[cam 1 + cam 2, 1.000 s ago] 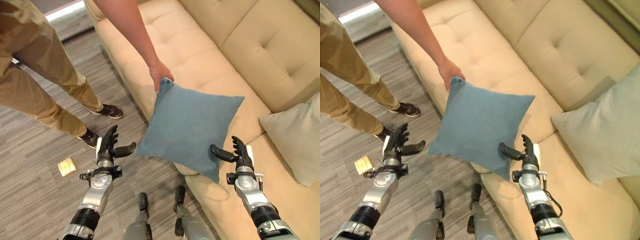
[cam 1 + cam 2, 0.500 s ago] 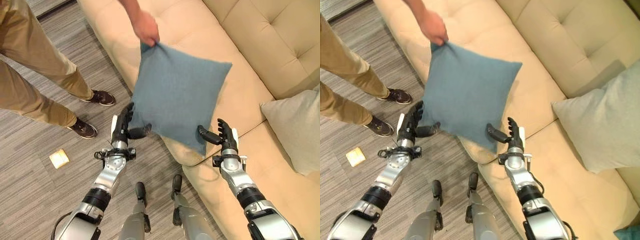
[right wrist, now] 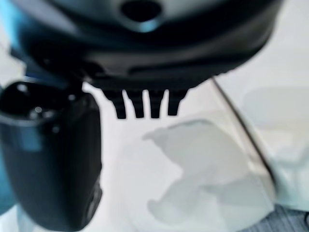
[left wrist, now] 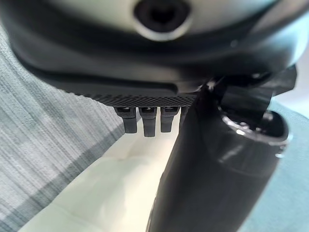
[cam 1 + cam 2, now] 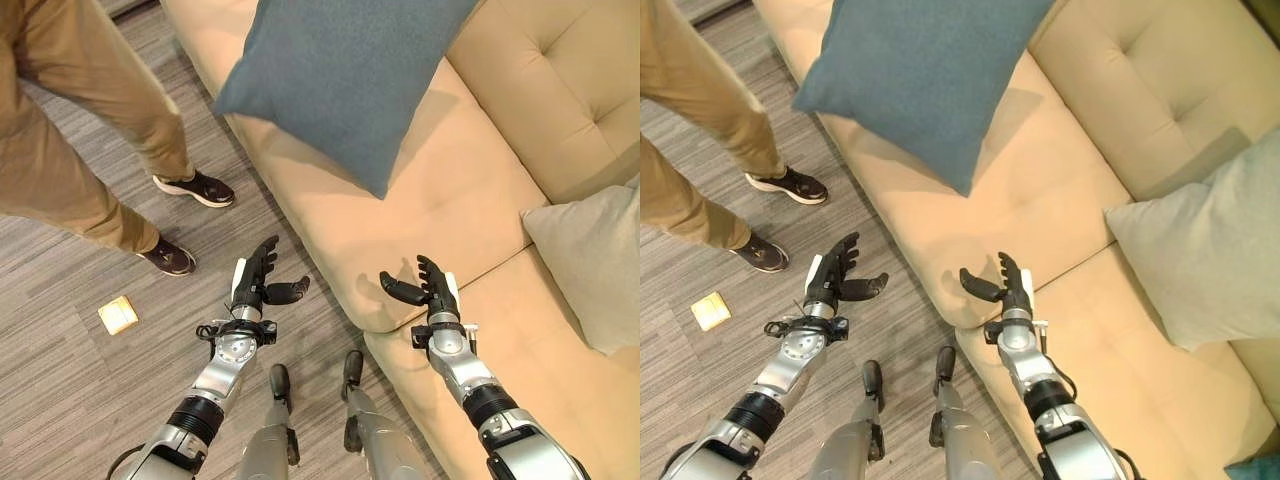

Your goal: Pick up all the scattered cushions and arrange them neatly on the sofa.

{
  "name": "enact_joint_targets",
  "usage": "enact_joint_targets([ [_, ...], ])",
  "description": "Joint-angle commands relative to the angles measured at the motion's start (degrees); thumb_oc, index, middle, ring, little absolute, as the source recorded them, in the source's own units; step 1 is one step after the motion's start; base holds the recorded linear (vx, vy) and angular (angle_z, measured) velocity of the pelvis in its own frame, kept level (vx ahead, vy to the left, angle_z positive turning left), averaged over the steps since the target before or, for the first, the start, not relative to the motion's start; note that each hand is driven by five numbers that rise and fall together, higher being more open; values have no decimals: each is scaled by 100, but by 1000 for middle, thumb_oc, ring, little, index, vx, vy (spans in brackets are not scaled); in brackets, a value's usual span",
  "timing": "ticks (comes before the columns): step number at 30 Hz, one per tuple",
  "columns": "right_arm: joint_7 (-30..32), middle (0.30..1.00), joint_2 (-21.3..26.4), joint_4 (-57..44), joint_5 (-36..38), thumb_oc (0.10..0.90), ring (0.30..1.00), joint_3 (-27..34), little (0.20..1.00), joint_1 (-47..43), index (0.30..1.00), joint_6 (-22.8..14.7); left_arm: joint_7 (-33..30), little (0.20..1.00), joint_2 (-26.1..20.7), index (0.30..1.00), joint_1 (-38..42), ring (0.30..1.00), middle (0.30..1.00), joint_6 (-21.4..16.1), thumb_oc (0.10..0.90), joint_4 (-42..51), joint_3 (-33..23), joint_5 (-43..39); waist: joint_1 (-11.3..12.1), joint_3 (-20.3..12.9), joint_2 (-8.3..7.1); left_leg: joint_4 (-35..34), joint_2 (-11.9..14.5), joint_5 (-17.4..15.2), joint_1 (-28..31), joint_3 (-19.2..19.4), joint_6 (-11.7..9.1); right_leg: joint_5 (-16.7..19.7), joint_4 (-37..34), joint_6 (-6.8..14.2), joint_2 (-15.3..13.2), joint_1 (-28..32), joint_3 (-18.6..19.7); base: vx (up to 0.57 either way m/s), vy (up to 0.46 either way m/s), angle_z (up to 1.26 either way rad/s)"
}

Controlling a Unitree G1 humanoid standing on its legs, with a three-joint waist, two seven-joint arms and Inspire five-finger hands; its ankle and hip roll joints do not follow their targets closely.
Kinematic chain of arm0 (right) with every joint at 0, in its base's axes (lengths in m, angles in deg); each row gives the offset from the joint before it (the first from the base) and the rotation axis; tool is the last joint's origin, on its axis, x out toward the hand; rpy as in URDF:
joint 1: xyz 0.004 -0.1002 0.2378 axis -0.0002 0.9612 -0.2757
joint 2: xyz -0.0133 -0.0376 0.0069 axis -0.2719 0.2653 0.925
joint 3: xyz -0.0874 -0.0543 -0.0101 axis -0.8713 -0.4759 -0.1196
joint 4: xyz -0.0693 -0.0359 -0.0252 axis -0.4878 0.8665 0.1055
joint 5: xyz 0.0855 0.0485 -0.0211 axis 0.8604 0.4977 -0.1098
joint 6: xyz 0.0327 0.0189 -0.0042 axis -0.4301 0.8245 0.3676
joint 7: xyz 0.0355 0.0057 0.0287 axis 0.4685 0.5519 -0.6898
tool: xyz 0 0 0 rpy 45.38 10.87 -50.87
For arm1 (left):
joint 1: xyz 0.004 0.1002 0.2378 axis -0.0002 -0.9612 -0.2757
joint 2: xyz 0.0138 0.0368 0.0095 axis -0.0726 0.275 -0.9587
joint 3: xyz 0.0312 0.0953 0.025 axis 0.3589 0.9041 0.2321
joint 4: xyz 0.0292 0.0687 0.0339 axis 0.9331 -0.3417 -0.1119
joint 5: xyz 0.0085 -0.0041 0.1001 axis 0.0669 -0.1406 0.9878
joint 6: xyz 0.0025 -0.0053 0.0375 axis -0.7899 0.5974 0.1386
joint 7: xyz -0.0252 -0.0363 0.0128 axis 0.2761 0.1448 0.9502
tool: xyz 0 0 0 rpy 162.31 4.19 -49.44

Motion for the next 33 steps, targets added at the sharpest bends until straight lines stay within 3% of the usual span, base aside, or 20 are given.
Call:
enact_joint_targets([
  [1, 1, 900, 36, -443, -289, 800, 900, 299, 900, 227, 900, -426, 159, 900, -52, 900, -121, 900, 900, -314, 800, 292, -216, 316, -61, -476, -182, 2, -280, -428, -20, -108, -78, -642, 436, 558, -94, 4, 387, 52, -6, 2],
  [10, -366, 900, 76, -535, -593, 800, 900, 679, 900, 1334, 900, -269, 496, 900, -202, 900, -1251, 900, 900, -82, 800, 334, -726, 500, -103, -865, -194, 2, -250, -624, 627, -76, -73, -802, 279, 565, -25, 730, 321, 51, 3, 2],
  [21, -668, 900, 85, 397, -1026, 800, 900, 623, 900, 1868, 900, -69, 724, 900, -161, 900, -1893, 900, 900, 155, 800, -395, -922, 843, -117, -1256, -237, 2, -209, -692, 1069, -16, -100, -831, 65, 584, 23, 1259, 319, 17, 3, -5],
  [30, -824, 900, -26, 945, -1130, 800, 900, 580, 900, 2169, 900, -20, 784, 900, -95, 900, -2190, 900, 900, 327, 800, -1300, -1015, 1170, -143, -1335, -229, 17, -156, -724, 1329, 21, -116, -932, 41, 537, 74, 1508, 367, 7, -5, -2],
  [33, -818, 900, -40, 1011, -1108, 800, 900, 574, 900, 2182, 900, -38, 725, 900, -54, 900, -2144, 900, 900, 311, 800, -1418, -1021, 1118, -179, -1267, -247, 382, -112, -811, 1243, 44, -159, -977, 29, 495, 72, 1551, 379, -53, -54, -2],
])
